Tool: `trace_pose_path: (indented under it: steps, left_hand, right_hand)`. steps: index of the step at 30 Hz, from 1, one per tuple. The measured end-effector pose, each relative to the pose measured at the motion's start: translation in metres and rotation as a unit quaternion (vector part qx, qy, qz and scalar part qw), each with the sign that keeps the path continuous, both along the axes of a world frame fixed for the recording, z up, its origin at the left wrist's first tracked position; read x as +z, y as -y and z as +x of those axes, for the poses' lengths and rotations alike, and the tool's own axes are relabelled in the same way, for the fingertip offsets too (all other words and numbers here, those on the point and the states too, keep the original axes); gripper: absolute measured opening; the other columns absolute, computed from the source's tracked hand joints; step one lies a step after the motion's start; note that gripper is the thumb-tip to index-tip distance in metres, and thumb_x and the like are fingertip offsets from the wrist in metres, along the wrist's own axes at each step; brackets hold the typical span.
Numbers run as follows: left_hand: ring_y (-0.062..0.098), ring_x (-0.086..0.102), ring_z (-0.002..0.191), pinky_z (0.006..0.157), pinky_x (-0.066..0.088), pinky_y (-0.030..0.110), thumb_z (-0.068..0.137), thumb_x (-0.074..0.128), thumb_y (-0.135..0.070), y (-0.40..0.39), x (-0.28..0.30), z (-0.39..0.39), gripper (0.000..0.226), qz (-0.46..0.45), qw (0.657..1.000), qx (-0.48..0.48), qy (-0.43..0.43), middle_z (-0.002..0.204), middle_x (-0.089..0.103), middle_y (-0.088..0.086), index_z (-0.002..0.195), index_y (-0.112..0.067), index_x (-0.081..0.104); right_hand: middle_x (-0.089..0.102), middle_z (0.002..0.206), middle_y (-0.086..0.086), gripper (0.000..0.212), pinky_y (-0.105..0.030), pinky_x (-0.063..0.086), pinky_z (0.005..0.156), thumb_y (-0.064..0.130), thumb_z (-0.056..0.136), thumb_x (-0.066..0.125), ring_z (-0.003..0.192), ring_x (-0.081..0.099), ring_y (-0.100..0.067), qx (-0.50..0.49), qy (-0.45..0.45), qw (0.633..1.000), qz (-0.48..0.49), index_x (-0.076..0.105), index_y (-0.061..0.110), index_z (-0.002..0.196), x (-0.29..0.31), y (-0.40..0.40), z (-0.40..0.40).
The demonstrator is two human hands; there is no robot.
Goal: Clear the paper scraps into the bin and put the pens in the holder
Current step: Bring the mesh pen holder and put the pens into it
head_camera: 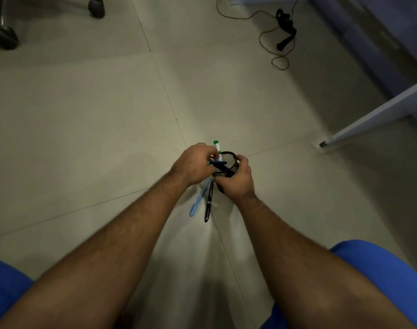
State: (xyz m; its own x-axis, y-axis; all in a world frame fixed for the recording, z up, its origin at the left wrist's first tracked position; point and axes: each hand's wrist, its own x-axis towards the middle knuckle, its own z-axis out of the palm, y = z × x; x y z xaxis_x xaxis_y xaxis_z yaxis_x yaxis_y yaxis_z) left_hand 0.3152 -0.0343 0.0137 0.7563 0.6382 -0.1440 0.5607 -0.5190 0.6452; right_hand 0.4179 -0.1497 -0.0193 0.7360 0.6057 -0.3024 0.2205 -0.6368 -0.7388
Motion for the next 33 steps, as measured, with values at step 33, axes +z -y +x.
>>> trace_pose_path:
  steps: [33]
  left_hand:
    - [0.027,0.064,0.089,0.063,0.042,0.030,0.088,0.055,-0.036,0.083,-0.075,-0.006,0.031,0.020,0.980,0.111,-0.166,0.100,0.068,0.006,0.111,-0.016,0.062]
  right_hand:
    - [0.055,0.125,-0.003,0.084,-0.029,0.052,0.090,0.024,0.062,0.085,0.105,0.061,-0.018,-0.048,0.000,0.999,0.005,0.042,0.021,0.134,-0.002,0.036,0.015]
